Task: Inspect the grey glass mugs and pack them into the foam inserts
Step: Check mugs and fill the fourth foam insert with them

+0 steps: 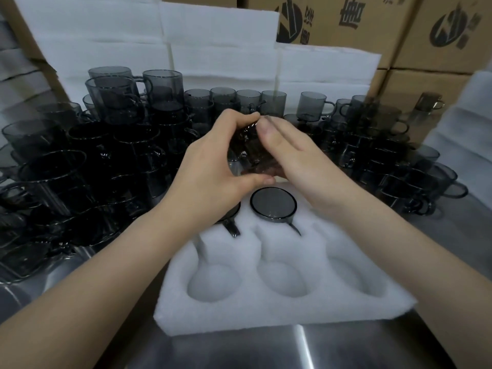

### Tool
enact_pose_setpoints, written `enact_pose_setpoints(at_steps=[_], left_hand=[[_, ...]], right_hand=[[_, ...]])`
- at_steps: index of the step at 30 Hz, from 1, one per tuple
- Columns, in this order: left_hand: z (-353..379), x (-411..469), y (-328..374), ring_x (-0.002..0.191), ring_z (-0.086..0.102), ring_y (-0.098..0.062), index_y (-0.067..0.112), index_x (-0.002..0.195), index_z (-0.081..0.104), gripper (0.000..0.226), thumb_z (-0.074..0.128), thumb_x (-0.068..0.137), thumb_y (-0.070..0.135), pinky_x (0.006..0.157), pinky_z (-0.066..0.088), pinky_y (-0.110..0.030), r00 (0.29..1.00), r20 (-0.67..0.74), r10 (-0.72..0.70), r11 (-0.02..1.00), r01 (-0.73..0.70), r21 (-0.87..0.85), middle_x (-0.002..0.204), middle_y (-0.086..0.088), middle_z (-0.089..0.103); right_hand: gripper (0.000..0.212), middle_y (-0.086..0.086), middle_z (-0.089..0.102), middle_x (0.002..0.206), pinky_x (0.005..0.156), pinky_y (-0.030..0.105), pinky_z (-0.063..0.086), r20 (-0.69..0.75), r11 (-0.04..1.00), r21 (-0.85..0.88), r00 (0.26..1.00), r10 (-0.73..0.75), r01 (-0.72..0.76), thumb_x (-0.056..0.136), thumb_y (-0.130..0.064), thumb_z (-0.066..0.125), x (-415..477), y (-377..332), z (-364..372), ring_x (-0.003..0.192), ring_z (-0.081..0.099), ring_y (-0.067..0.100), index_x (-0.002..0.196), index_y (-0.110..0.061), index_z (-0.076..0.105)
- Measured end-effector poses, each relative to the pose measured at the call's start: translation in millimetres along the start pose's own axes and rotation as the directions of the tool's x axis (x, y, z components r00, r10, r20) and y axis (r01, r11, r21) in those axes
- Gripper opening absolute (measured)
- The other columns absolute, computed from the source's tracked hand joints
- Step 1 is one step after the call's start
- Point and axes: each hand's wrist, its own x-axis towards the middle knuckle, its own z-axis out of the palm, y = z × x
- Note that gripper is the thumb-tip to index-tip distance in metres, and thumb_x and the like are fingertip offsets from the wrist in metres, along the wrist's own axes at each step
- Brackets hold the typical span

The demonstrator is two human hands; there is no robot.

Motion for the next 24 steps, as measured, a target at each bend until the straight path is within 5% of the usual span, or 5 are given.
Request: enact_pose_setpoints(at_steps=[4,11,19,24], left_hand=[[-2,-2,2,0.120,0.046,-0.005,0.037,0.125,0.050,0.074,0.086,0.060,0.032,0.106,0.038,-0.027,0.994,-0.080,0.076,0.994,-0.070,0.081,0.116,0.033,0.048],[-1,-2,8,0.109,0.054,-0.003,0.037,0.128,0.057,0.078,0.083,0.055,0.043,0.100,0.043,-0.023,0.988,-0.133,0.081,0.992,-0.067,0.104,0.099,0.057,0.044],[-1,-3,12,0.114,0.054,-0.009,0.021,0.131,0.059,0.073,0.084,0.063,0.034,0.100,0.045,-0.028,0.979,-0.115,0.167,0.972,-0.144,0.184,0.115,0.026,0.053],[-1,-4,14,0.118,0.054,-0.014,0.011,0.130,0.058,0.073,0.085,0.064,0.022,0.104,0.043,-0.030,0.958,-0.070,0.278,0.948,-0.262,0.183,0.126,0.011,0.056]], right_hand=[[0.034,-0.005,0.063,0.114,0.092,0.020,0.046,-0.042,0.982,-0.154,0.992,-0.119,0.111,0.102,-0.039,0.037,-3,-2,2,0.108,0.059,0.004,0.123,-0.019,0.056],[0.050,0.009,0.070,0.111,0.101,0.046,0.047,-0.154,0.994,-0.097,0.986,-0.058,0.043,0.106,-0.040,0.025,2,-5,6,0.109,0.064,0.019,0.117,-0.009,0.064],[0.046,0.018,0.072,0.102,0.092,0.056,0.051,-0.163,0.972,0.206,0.976,0.146,-0.111,0.105,-0.041,0.031,6,-9,4,0.097,0.069,0.034,0.099,-0.017,0.069],[0.048,0.000,0.070,0.070,0.074,0.036,0.054,-0.149,0.907,0.396,0.964,0.219,-0.145,0.101,-0.032,0.047,9,-7,0,0.070,0.066,0.015,0.064,-0.019,0.075]])
